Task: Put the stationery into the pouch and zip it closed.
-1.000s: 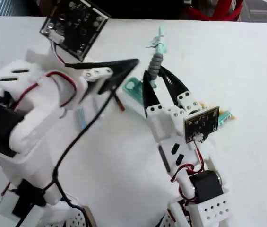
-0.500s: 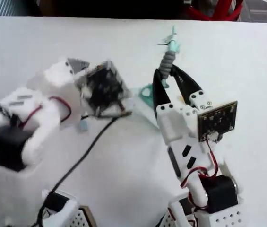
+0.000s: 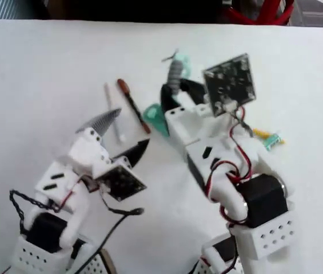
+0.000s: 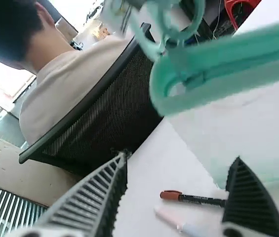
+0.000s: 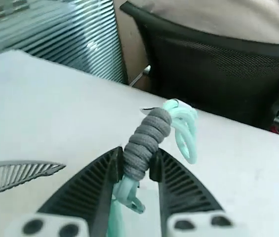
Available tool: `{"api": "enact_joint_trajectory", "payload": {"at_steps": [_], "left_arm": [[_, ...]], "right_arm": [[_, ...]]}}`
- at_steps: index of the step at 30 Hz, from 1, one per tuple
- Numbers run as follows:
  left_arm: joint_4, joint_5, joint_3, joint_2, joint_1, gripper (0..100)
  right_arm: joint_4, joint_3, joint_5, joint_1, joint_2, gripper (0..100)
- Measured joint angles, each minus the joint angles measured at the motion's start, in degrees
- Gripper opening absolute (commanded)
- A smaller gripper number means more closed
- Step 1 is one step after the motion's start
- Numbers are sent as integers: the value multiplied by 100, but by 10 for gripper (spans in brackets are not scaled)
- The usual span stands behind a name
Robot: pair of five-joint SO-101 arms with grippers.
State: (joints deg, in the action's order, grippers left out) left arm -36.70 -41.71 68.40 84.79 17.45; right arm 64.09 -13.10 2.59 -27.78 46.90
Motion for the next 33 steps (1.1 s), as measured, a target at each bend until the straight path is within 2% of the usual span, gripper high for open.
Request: {"api": "enact_joint_trajectory", "payload": {"at_steps": [5,8,13,18,21,24,29,33], "left_arm": [[448,-26,651,563,352,313],[492,-352,1011,756,501,313],[703,-510,1380,1055,527,313],[1116,-510,1556,1327,378,313],[1081,-510,1582,1547,387,313],[747,-510,1591,1820,387,312],[35,-413,1415,1952,193,314],[-484,501,747,1960,-185,317]], "right_arm": [[1530,1275,431,-176,-431,19],[2453,2048,738,-176,-554,19],[3349,2620,1046,-246,-589,19],[3411,2453,1433,-677,-695,19],[3411,2330,1547,-1037,-879,19],[3226,2321,1547,-1064,-914,19],[2347,2286,1196,-378,-985,19],[1705,2277,818,413,-993,19]]}}
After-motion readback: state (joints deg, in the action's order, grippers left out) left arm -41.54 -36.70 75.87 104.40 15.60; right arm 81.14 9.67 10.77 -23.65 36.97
